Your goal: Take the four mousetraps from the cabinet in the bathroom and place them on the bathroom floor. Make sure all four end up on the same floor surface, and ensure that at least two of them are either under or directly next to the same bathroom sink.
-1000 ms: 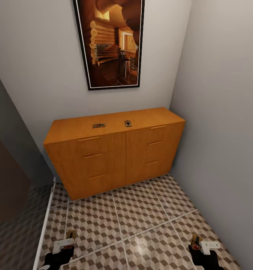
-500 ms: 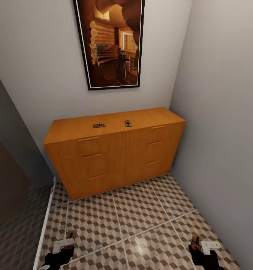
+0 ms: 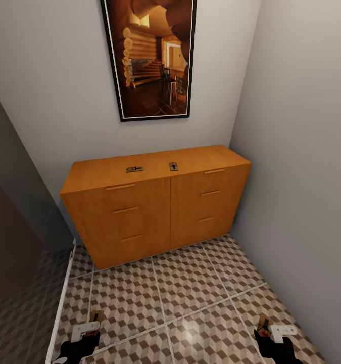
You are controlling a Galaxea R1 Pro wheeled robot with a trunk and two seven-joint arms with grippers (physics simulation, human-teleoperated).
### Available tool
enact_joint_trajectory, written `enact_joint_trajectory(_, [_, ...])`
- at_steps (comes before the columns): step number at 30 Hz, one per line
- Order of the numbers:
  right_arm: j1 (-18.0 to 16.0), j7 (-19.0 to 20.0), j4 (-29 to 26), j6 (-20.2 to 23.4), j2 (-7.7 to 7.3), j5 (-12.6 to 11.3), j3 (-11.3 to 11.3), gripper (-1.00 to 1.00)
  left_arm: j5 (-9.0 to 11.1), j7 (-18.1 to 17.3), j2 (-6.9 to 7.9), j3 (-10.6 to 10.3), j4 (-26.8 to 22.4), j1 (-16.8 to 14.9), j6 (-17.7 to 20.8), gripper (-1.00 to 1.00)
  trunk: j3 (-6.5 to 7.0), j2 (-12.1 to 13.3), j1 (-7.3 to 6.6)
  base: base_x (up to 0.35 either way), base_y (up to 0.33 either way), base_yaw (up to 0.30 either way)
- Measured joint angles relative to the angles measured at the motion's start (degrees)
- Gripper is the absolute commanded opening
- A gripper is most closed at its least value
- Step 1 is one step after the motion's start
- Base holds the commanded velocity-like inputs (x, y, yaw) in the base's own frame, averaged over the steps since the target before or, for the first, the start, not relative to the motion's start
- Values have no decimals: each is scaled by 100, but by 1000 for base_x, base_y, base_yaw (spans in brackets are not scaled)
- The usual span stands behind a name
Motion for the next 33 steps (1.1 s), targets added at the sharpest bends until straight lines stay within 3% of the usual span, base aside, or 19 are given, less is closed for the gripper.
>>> enact_joint_trajectory(10, [-1, -209, -3, -3, 1, 0, 0, -100, 2, -1, -8, 1, -1, 3, 1, -100, -35, 0, 1, -81, -90, 250])
enact_joint_trajectory(33, [-3, -228, 5, -4, 8, 0, 1, -100, 1, 5, -13, 0, -1, 2, 2, -100, -141, 0, 2, -182, -165, 240])
